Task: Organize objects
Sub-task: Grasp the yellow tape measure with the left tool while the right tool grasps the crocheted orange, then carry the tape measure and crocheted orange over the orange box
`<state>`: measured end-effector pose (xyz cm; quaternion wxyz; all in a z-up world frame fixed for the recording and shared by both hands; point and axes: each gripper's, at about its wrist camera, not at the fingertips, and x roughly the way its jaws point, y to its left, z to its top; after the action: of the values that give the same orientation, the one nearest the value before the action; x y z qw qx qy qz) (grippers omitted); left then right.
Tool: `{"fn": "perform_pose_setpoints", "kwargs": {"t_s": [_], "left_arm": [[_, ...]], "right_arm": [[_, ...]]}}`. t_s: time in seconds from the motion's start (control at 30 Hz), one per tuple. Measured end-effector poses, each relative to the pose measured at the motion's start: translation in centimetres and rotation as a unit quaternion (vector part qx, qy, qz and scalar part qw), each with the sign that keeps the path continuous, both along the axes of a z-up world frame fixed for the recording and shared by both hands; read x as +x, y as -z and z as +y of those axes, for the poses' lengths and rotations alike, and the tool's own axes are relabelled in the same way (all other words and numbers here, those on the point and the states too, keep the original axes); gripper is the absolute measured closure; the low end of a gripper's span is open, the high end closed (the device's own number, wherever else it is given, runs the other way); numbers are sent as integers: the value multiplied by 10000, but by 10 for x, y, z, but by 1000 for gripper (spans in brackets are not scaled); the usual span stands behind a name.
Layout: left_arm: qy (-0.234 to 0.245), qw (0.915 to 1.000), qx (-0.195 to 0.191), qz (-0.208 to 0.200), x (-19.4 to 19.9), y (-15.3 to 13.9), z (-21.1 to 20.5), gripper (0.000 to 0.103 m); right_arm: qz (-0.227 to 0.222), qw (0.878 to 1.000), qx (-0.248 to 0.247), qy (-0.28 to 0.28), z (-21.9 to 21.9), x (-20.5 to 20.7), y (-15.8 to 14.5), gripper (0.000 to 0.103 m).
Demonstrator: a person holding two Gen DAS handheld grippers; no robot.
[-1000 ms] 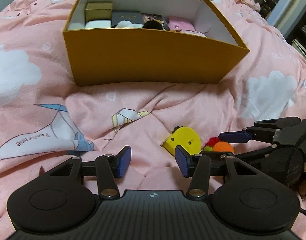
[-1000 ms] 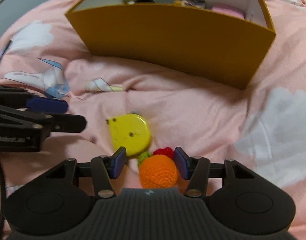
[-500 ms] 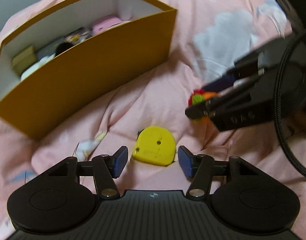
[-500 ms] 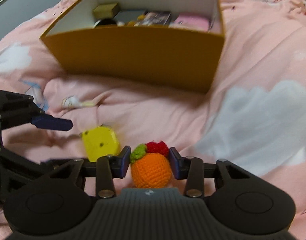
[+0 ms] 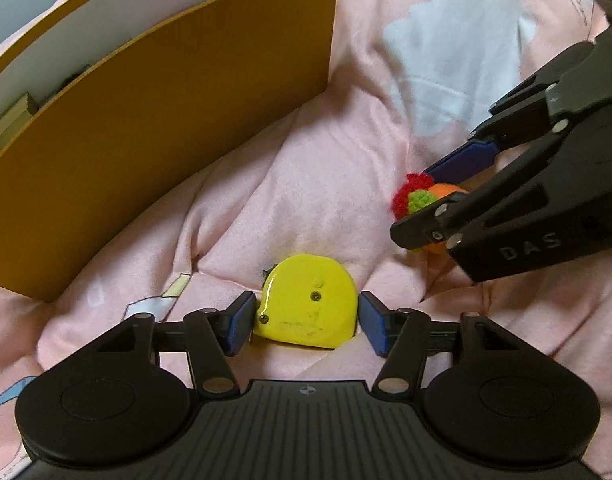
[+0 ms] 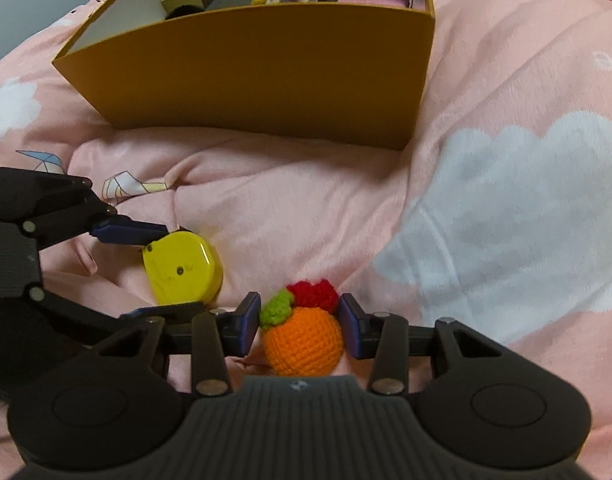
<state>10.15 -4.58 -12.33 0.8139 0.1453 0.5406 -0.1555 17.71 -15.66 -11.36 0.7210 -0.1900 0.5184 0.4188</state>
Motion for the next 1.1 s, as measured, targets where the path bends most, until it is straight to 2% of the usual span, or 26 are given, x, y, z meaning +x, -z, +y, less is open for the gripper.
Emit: {"fn": "perform_pose_setpoints", "kwargs": {"t_s": [0.13,0.37,0.57,0.93,1.1], "left_arm": [[-19,10000,-49,-14,-2,2,2,39],[-122,9998,-140,-54,-6,0,6,40],[-397,9979,-503,-94,-12,-8,21,40],[-1090,9838,-1365,-406,-13,-38,50,40],[-1209,9778,-1558,-707,-15,-57,48,40]], "right_arm": [[26,10000,-89,30,-4,0,0,54],[109,9998,-145,17,-9,-2,-1,56],[110,9999,-39,53,-11,-3,-3,57],[-181,9991,371,70,-13,-1,-29,57],[-399,9973,607,-111,-8,0,-50,57]]}}
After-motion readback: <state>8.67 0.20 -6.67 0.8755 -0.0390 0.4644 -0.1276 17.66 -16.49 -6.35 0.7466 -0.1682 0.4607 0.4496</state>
